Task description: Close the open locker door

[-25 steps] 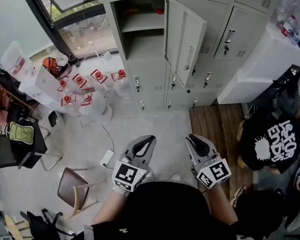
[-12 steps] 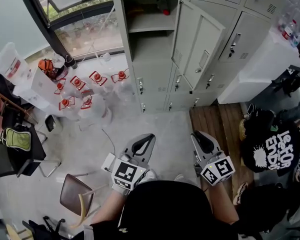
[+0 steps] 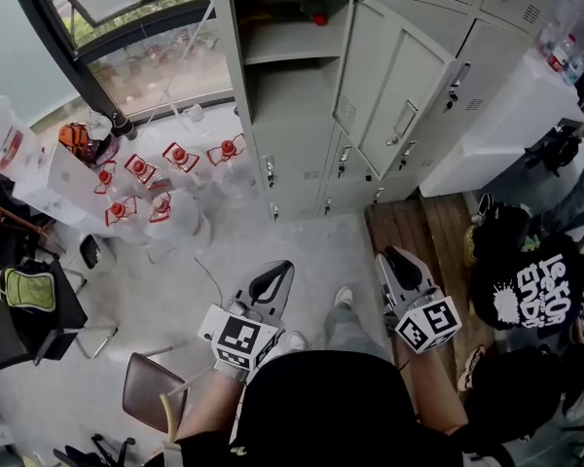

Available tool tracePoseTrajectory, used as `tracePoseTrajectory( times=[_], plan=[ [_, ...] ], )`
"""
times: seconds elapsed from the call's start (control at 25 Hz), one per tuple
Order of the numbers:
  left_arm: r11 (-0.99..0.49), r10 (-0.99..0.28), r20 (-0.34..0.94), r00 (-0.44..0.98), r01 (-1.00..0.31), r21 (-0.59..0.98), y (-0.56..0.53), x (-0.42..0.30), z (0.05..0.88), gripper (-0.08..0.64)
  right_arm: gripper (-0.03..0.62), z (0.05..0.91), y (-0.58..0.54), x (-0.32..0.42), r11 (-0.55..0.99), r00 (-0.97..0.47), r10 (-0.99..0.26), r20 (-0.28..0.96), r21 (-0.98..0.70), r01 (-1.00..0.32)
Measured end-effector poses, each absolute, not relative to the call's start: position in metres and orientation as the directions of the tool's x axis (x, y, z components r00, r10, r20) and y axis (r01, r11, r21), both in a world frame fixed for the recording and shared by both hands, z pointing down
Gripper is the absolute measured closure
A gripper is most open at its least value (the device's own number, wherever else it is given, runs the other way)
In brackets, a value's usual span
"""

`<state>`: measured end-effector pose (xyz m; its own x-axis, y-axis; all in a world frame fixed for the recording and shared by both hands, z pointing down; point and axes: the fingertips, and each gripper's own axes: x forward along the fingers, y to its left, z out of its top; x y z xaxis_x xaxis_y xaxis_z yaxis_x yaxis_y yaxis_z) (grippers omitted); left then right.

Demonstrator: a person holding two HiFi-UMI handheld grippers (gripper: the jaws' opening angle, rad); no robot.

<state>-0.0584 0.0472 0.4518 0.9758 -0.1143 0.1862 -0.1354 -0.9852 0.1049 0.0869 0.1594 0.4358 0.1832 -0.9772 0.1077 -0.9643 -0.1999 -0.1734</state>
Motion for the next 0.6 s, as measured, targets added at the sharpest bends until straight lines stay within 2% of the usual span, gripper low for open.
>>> tracePoseTrajectory(
  times=[0.6],
  plan=[
    [-0.975, -0.175, 0.226, 0.958, -0.201, 0.093, 0.001, 0.056, 0.451, 0.534, 0.511, 0.411, 0.105, 0.223, -0.145, 0.143, -0.989, 0.029, -0.155, -0.977]
  ],
)
